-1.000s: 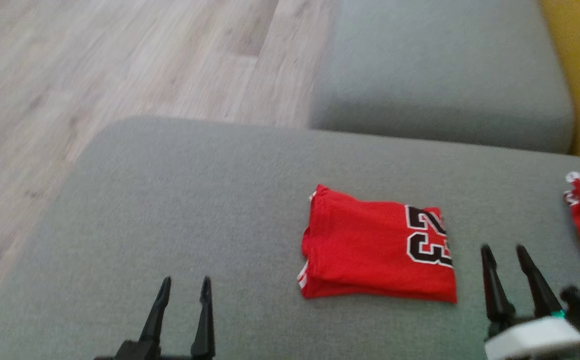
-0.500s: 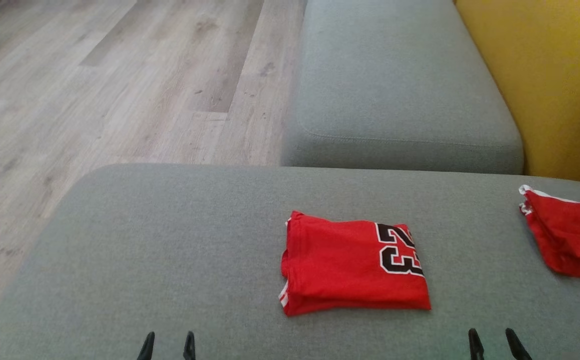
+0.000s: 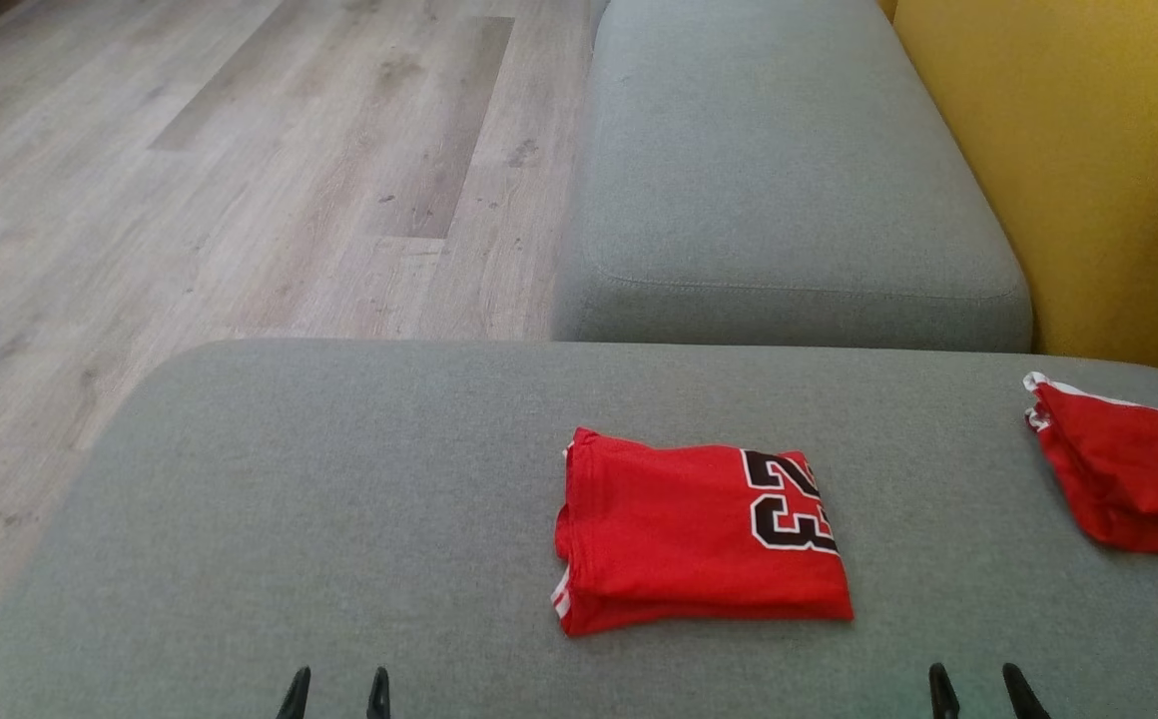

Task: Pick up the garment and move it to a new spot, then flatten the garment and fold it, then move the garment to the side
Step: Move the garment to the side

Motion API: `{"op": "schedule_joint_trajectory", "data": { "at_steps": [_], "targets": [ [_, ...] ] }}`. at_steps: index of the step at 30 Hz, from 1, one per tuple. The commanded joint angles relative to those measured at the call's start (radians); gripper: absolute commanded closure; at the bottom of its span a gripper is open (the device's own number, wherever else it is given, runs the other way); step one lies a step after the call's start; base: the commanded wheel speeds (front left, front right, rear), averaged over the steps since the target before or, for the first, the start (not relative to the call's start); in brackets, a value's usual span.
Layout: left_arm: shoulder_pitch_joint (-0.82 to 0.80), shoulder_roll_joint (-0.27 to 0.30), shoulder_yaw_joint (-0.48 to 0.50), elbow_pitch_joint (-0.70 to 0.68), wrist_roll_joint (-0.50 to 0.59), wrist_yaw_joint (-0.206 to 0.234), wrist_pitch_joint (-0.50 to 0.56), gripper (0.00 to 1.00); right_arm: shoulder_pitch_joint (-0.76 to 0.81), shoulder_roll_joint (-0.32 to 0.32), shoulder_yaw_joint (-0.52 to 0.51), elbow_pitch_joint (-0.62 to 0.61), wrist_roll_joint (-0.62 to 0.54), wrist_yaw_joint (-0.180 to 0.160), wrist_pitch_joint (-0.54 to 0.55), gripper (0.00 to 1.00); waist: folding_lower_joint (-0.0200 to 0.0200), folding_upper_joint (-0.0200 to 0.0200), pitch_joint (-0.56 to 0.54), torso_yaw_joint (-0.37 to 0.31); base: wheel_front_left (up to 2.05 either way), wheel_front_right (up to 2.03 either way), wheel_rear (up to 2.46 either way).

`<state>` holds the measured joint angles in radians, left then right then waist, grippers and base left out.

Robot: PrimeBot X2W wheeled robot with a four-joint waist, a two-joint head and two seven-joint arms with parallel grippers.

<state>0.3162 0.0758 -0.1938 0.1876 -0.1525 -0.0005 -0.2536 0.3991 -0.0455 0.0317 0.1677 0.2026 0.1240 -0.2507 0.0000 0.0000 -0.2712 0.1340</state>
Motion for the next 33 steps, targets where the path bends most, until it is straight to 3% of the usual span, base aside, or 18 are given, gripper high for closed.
{"op": "schedule_joint_trajectory", "data": {
  "at_steps": [1, 18, 25, 33],
  "targets": [
    [-0.041, -0.018, 0.037, -0.029, 0.009, 0.000, -0.008, 0.00, -0.041, -0.016, 0.018, -0.029, -0.008, 0.007, -0.011, 0.00, 0.0000, 0.0000, 0.000, 0.000, 0.00, 0.00, 0.00],
    [-0.043, -0.023, 0.052, -0.030, 0.037, -0.024, -0.008, 0.00, -0.078, -0.014, 0.003, 0.001, -0.008, 0.007, -0.011, 0.00, 0.0000, 0.0000, 0.045, -0.001, 0.00, 0.00, 0.00],
    [-0.073, -0.024, 0.040, -0.051, 0.039, -0.031, -0.008, 0.00, -0.252, -0.046, 0.004, 0.165, 0.057, 0.007, -0.008, 0.00, 0.0000, 0.0000, 0.129, 0.014, 0.00, 0.00, 0.00],
    [-0.111, -0.025, 0.013, -0.061, 0.041, -0.037, -0.008, 0.00, -0.548, -0.094, 0.029, 0.393, 0.179, 0.007, 0.229, 0.00, 0.0000, 0.0000, 0.194, 0.046, 0.00, 0.00, 0.00]
  ]
}}
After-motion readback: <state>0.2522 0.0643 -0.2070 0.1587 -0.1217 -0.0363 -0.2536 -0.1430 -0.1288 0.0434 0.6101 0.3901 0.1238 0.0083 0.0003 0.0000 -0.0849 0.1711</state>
